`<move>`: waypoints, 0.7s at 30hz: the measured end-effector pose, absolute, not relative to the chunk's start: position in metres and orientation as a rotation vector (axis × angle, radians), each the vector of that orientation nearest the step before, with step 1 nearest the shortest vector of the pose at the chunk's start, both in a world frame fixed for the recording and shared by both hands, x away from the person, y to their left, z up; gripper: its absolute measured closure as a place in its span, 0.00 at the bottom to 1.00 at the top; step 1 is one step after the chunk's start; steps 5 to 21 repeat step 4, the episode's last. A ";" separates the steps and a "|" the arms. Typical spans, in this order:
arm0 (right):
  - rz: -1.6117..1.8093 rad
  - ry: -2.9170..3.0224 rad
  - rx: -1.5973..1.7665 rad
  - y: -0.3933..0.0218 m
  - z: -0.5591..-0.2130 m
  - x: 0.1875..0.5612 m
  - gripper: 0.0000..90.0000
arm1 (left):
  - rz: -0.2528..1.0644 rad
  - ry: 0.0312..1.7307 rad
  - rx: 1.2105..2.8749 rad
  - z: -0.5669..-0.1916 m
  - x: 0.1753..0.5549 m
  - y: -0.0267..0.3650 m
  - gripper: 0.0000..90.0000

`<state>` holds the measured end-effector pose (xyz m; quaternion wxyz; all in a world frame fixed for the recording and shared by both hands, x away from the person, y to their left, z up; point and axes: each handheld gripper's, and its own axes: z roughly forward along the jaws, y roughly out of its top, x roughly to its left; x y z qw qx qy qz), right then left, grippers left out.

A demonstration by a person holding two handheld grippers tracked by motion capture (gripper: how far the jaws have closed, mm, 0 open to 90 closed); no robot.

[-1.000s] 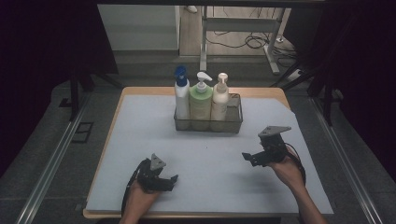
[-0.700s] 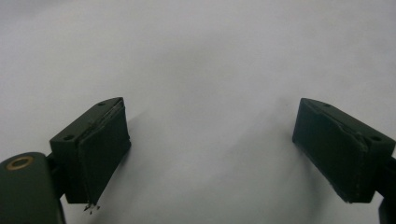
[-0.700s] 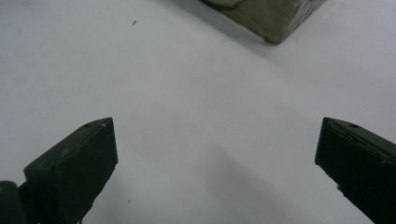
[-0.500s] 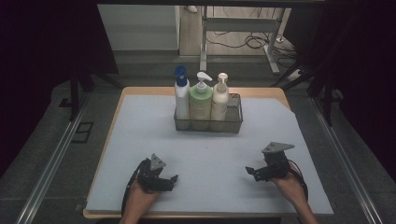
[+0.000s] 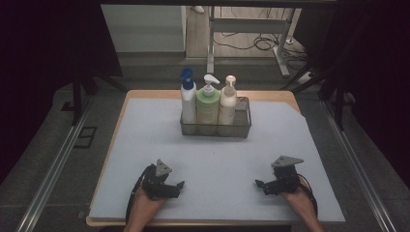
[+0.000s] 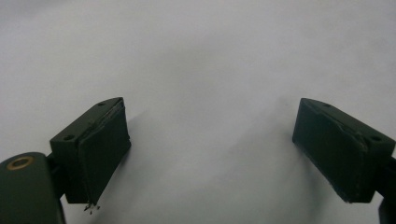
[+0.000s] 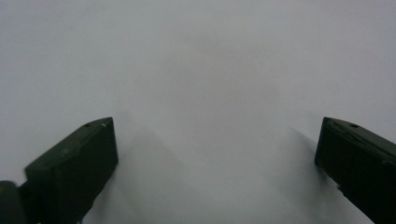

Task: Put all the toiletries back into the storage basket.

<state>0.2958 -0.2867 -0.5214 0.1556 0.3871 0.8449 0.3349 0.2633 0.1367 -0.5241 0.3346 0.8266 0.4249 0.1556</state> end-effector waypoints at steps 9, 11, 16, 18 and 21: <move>0.962 2.418 1.110 -0.287 -0.522 0.296 0.00 | 0.405 1.106 2.166 -0.524 0.263 0.137 0.12; 0.962 2.418 1.110 -0.287 -0.522 0.296 0.00 | 0.405 1.106 2.166 -0.524 0.263 0.137 0.12; 0.962 2.418 1.110 -0.287 -0.522 0.296 0.00 | 0.405 1.106 2.166 -0.524 0.263 0.137 0.12; 0.962 2.418 1.110 -0.287 -0.522 0.296 0.00 | 0.405 1.106 2.166 -0.524 0.263 0.137 0.12; 0.962 2.418 1.110 -0.287 -0.522 0.296 0.00 | 0.405 1.106 2.166 -0.524 0.263 0.137 0.12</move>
